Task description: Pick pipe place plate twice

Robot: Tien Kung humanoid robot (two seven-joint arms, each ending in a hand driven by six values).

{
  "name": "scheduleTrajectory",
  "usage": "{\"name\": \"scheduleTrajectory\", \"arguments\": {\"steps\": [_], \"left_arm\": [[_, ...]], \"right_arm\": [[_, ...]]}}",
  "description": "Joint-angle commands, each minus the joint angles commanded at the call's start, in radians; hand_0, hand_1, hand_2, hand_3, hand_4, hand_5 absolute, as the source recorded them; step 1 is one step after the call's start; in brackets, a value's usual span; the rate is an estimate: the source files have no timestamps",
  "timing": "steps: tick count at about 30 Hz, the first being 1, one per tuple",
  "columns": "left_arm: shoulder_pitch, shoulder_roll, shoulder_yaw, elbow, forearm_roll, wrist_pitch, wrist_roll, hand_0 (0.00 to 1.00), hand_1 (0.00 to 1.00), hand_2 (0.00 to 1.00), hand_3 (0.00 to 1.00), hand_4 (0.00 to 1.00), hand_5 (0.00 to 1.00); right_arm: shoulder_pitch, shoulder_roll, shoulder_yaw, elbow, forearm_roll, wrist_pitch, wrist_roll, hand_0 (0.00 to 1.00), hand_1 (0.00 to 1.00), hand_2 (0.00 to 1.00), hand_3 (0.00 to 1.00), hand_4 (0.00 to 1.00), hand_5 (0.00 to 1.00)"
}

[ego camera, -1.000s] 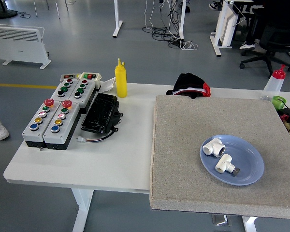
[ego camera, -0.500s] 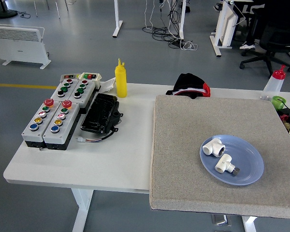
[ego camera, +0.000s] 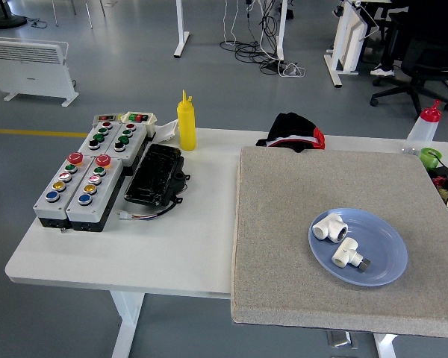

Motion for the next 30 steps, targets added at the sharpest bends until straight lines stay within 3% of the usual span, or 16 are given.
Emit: {"name": "scheduleTrajectory", "arguments": {"steps": [5,10,16,22,30], "left_arm": [[-0.002,0.000,-0.001,0.000,0.008,0.000,0.004,0.616,0.681,0.709,0.583,0.464,0.998],[0.002,0.000,-0.007,-0.001,0.019,0.003,0.008,0.617,0.681,0.708,0.584,0.462,0.998],[0.006,0.000,-0.016,-0.003,0.038,0.004,0.016,0.616,0.680,0.707,0.583,0.462,0.998],[0.002,0.000,-0.029,-0.003,0.066,0.003,0.022,0.617,0.679,0.707,0.582,0.462,0.998],[-0.001,0.000,-0.062,-0.004,0.138,-0.004,0.044,0.616,0.680,0.706,0.583,0.461,0.998]], "right_arm": [[-0.057,0.044,0.051,0.020,-0.078,-0.005,0.006,0.813,0.783,0.818,0.783,0.588,0.465],[-0.115,0.116,0.136,0.037,-0.243,-0.007,-0.050,0.817,0.785,0.812,0.778,0.585,0.461],[-0.156,0.166,0.177,0.057,-0.372,-0.002,-0.068,0.817,0.785,0.811,0.775,0.584,0.465],[-0.170,0.234,0.216,0.073,-0.374,0.000,-0.074,0.809,0.779,0.780,0.759,0.577,0.460],[-0.175,0.264,0.255,0.088,-0.335,-0.018,-0.044,0.792,0.767,0.766,0.748,0.569,0.455]]}}
